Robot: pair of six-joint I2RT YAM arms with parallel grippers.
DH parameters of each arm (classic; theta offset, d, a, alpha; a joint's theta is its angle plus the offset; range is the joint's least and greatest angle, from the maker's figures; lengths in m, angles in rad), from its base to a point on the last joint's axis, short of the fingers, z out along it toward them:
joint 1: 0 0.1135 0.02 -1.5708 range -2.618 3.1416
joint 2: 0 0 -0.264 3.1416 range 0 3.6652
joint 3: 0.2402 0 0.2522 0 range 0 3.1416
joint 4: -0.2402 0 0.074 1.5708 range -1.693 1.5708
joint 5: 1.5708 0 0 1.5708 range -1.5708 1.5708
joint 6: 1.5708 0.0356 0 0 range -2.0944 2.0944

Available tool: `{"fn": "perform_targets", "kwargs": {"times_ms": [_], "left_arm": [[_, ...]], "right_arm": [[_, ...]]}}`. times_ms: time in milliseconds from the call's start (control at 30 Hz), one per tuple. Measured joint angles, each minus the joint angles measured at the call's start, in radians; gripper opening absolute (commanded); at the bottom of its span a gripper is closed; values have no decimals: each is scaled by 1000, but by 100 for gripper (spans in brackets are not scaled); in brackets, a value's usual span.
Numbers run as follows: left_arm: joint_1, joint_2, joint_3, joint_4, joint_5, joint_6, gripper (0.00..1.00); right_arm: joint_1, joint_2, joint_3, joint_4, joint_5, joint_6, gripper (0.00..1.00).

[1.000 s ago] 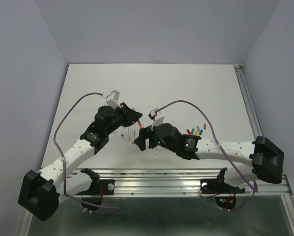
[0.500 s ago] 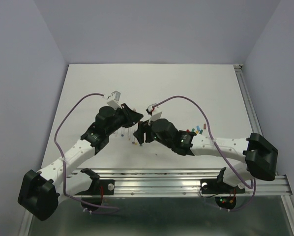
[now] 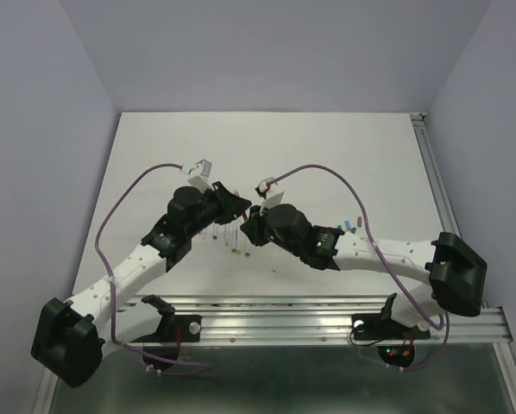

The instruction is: Open the pen caps

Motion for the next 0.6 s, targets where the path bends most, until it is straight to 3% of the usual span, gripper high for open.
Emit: {"fn": "perform_targets", "kwargs": {"times_ms": [33,67,300,367,533,600], "left_arm": [[0,0,0,0,-3,2,0],[0,0,0,0,-6,2,0],[-4,27,50,-62,-49,12,0],[14,64,92,-89,-18,15,0],[110,227,194,-137,235,14,0],[184,300,234,-87,162,53,0]], "right_arm": [[-3,0,0,-1,-7,-2,3],[-5,0,0,-2,-18,-3,1],[-23,-10,-3,-17,-78,27,1],[-45,-35,-45,29,-122,53,1],[-60,-86,-151,138,-140,108,1],[2,-121,-209,66,-260,115,1]]}}
